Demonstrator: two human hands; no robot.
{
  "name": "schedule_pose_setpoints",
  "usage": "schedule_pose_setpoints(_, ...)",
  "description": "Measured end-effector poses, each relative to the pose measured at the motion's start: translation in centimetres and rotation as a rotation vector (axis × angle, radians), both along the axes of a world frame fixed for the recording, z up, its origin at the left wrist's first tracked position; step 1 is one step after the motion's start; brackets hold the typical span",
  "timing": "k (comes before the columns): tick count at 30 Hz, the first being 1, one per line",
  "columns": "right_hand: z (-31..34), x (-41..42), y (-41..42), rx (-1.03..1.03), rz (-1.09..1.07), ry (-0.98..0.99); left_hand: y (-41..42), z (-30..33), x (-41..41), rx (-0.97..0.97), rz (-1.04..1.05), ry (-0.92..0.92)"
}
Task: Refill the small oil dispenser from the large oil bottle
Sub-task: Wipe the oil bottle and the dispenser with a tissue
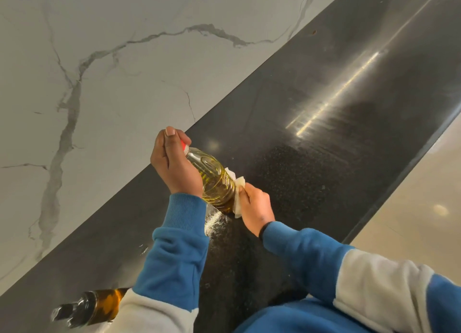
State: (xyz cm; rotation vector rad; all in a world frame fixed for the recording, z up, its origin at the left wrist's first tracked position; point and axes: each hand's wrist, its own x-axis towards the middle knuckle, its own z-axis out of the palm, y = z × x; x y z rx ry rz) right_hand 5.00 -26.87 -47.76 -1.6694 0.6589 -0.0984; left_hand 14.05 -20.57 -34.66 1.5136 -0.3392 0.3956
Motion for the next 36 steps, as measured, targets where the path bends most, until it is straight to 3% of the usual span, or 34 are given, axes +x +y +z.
schedule_pose_setpoints(3, 3.8, 1.1, 0.8, 0.047, -0.109, -0.075, 0.0, -0.1, 0.1, -0.016, 0.007, -0.002)
schedule_pose_setpoints(7, 9.8, 2.2, 1.1, 0.059, -0.164, -0.397, 0.3, 0.0, 0.2, -0.040, -0.020, -0.011)
schedule_pose_setpoints(11, 9.5, 1.6, 1.8, -0.010, -0.116, -0.574, 0.2, 0.3, 0.0, -0.032, -0.006, 0.010)
schedule_pose_setpoints(13, 6.9, 1.3, 1.6, 0.008, -0.150, -0.452, 0.0, 0.1, -0.5, -0.029, 0.090, 0.000)
schedule_pose_setpoints(17, 1.9, 0.7, 0.8, 0.038, -0.067, -0.001, -1.3, -0.3, -1.9, -0.030, 0.251, -0.067)
schedule_pose_setpoints(20, 1.2, 0.7, 0.2, 0.078, -0.042, 0.111, -2.0, -0.3, -2.6, -0.036, 0.272, -0.105)
schedule_pose_setpoints(22, 2.8, 0.9, 0.0, 0.083, -0.063, 0.036, -1.7, -0.3, -2.1, -0.074, 0.223, -0.104)
schedule_pose_setpoints(26, 8.5, 1.2, 0.5, 0.024, -0.137, -0.364, -1.4, 0.0, -0.5, -0.132, 0.038, -0.049)
schedule_pose_setpoints(30, 9.8, 1.1, 1.1, 0.034, -0.085, -0.623, -1.1, 0.0, -0.1, -0.050, -0.020, -0.093)
schedule_pose_setpoints(32, 7.4, 0.8, 1.2, 0.057, -0.145, -0.544, -0.7, -0.1, 0.2, -0.022, -0.035, -0.104)
schedule_pose_setpoints(36, 1.6, 0.4, -0.8, 0.100, -0.079, 0.017, -0.7, -0.3, -0.2, 0.050, -0.021, -0.144)
